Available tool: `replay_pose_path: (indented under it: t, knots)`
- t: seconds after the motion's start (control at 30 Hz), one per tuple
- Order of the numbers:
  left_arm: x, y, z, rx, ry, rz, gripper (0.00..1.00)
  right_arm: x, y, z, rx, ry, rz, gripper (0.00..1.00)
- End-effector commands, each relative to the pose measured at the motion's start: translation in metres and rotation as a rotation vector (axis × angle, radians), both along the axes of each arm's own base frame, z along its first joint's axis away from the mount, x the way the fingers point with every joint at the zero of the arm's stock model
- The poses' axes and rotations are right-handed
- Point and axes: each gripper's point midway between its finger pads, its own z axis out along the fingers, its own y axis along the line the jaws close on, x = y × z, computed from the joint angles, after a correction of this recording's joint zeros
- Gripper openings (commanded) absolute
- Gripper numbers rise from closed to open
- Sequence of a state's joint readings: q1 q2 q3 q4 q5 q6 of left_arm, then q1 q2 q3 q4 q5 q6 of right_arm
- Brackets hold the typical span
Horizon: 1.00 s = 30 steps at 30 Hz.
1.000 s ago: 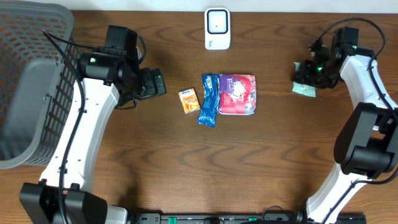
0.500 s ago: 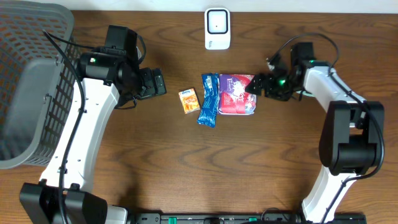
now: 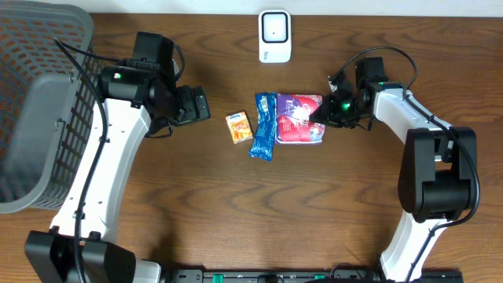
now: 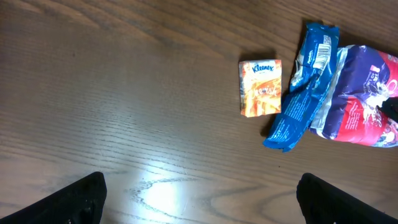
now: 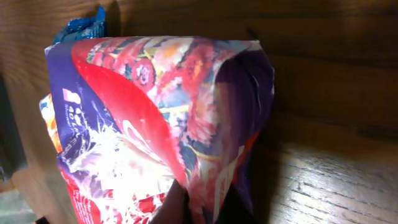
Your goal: Scan the item barcode
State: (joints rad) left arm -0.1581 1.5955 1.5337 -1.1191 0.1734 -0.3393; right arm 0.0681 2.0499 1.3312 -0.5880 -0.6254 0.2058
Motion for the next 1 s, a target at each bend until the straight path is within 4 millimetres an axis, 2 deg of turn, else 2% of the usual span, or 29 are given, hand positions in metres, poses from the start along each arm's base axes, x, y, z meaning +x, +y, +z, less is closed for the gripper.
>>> replay_pose_path:
  t: [0.0, 0.1, 0.23, 0.5, 0.57, 0.67, 0.8, 0.87, 0.97]
  knots:
    - [0.001, 0.003, 0.000, 0.011, 0.000, 0.002, 0.98, 0.009, -0.003, 0.010, -0.004, -0.017, -0.011, 0.01]
    - [0.001, 0.003, 0.000, 0.011, 0.000, 0.002, 0.98, 0.020, -0.011, 0.031, -0.059, -0.055, -0.005, 0.01]
    - [0.001, 0.003, 0.000, 0.011, 0.000, 0.002, 0.98, 0.035, -0.036, 0.060, -0.299, -0.109, -0.047, 0.01]
    - [0.001, 0.003, 0.000, 0.011, 0.000, 0.002, 0.98, 0.043, -0.092, 0.097, -0.996, -0.213, -0.134, 0.01]
    - [0.001, 0.003, 0.000, 0.011, 0.000, 0.002, 0.98, 0.043, -0.099, 0.107, -1.131, -0.245, -0.178, 0.01]
    - [0.001, 0.003, 0.000, 0.011, 0.000, 0.002, 0.98, 0.044, -0.097, 0.120, -1.253, -0.297, -0.200, 0.01]
    - [0.001, 0.003, 0.000, 0.011, 0.000, 0.002, 0.98, 0.046, -0.091, 0.123, -1.363, -0.337, -0.192, 0.01]
    - [0.001, 0.003, 0.000, 0.011, 0.000, 0.002, 0.98, 0.046, -0.090, 0.120, -1.395, -0.336, -0.183, 0.01]
    - [0.001, 0.003, 0.000, 0.011, 0.000, 0.002, 0.98, 0.045, -0.082, 0.103, -1.379, -0.313, -0.142, 0.01]
